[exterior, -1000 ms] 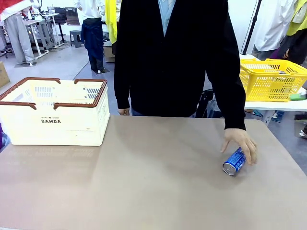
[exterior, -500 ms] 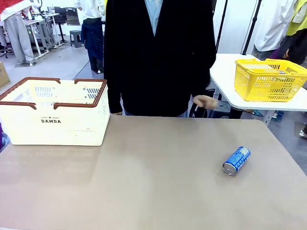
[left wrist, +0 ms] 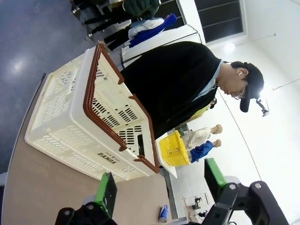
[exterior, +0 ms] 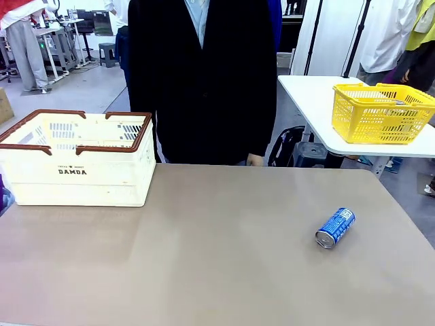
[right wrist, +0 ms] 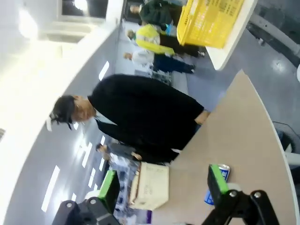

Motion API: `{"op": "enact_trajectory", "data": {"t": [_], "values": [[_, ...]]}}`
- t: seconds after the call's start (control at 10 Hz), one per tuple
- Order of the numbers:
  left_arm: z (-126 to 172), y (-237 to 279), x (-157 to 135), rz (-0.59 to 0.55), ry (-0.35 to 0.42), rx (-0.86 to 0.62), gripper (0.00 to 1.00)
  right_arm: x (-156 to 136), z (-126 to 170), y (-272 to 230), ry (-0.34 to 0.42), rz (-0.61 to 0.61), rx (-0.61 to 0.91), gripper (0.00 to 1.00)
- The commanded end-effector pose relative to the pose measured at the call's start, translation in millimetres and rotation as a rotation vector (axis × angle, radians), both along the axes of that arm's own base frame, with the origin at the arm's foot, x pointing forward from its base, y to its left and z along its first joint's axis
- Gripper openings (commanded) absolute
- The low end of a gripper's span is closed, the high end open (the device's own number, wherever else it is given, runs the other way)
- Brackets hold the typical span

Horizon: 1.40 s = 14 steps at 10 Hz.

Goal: Place the drinks into the Shopping basket.
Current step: Pick up one drink and place it into the Shopping basket.

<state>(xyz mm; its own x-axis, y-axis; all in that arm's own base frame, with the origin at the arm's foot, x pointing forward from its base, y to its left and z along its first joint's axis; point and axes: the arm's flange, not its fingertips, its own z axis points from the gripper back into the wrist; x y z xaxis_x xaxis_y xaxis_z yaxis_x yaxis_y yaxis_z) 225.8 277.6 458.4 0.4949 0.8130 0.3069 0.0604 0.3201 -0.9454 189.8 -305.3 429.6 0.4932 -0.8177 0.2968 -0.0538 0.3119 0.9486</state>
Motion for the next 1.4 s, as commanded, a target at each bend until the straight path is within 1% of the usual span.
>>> {"op": "enact_trajectory", "data": {"t": [0.0,0.2,0.3,0.4,0.6,0.7,0.8,0.9,1.0,1.1,1.2,1.3], "values": [[0.5,1.3,-2.0,-0.009,0.0,-0.003,1.0,49.2,24.3,56.7,0.036,0.128,-0.184,1.0],[0.5,1.3,-2.0,-0.009,0.0,-0.003,1.0,106.0,28.2,131.2,0.105,0.321,-0.362,1.0],[0.5,1.3,-2.0,-0.009,0.0,-0.003,1.0,129.3,20.4,173.0,0.176,0.389,-0.467,1.0],[0.5,1.3,-2.0,-0.009,0.0,-0.003,1.0,145.3,11.1,209.7,0.244,0.423,-0.575,1.0],[0.5,1.3,-2.0,-0.009,0.0,-0.003,1.0,167.6,-9.4,277.3,0.298,0.528,-0.739,1.0],[0.5,1.3,-2.0,-0.009,0.0,-0.003,1.0,174.0,-24.1,305.9,0.325,0.566,-0.855,1.0],[0.5,1.3,-2.0,-0.009,0.0,-0.003,1.0,176.2,-20.4,305.0,0.273,0.558,-0.856,1.0],[0.5,1.3,-2.0,-0.009,0.0,-0.003,1.0,199.7,3.9,286.8,0.273,0.557,-0.752,1.0],[0.5,1.3,-2.0,-0.009,0.0,-0.003,1.0,199.7,3.9,286.8,0.273,0.557,-0.752,1.0],[0.5,1.3,-2.0,-0.009,0.0,-0.003,1.0,206.7,-9.4,312.7,0.29,0.586,-0.817,1.0],[0.5,1.3,-2.0,-0.009,0.0,-0.003,1.0,210.4,-14.9,319.6,0.535,0.652,-0.986,1.0],[0.5,1.3,-2.0,-0.009,0.0,-0.003,1.0,214.6,-18.8,328.4,0.692,0.726,-1.05,1.0]]}}
